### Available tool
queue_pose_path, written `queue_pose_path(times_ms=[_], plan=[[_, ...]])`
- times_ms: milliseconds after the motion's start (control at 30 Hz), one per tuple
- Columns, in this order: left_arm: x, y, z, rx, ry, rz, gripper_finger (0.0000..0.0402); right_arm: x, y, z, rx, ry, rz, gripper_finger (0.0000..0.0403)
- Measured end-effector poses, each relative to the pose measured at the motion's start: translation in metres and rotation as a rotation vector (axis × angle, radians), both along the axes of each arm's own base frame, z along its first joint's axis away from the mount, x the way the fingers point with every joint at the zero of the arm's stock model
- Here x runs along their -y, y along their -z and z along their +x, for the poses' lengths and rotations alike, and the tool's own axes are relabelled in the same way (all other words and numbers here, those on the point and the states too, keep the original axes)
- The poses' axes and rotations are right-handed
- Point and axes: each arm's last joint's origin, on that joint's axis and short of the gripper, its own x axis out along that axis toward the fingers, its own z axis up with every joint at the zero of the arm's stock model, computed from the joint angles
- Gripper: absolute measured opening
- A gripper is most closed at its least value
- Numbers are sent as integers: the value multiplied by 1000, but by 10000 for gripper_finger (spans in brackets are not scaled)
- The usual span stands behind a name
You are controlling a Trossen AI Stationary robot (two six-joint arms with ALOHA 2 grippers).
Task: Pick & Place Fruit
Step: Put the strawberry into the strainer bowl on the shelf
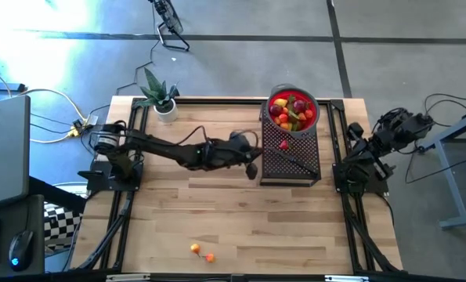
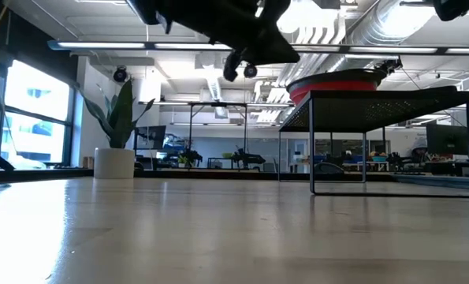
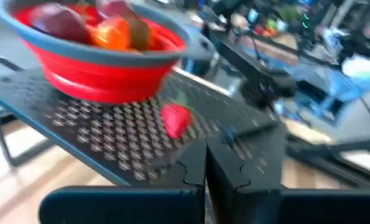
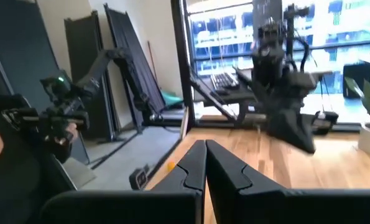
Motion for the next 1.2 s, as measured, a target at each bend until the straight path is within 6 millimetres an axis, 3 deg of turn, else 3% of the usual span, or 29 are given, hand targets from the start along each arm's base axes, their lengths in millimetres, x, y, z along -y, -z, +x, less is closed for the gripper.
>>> queue_pose_path(times_ms=[100,233,433,500,900,1033,1200], plan=[[0,-4,11,2,-46,47,0,5,0,-4,-40,3,-7,3],[10,-7,37,-125,-72,128,0,7,-2,-6,-44,2,-6,3],[8,-17,61,-283,-118,130,0,7,-2,-6,-50,-2,-7,3],[9,-19,72,-256,-118,140,0,7,1,-6,-70,-2,-12,3],[-4,-16,76,-269,-144,121,6,7,5,-6,-106,4,-44,3],[-11,-15,77,-271,-90,94,42,7,5,-6,-105,4,-45,3],[-18,-15,77,-261,-72,80,127,7,5,-6,-106,4,-46,3]])
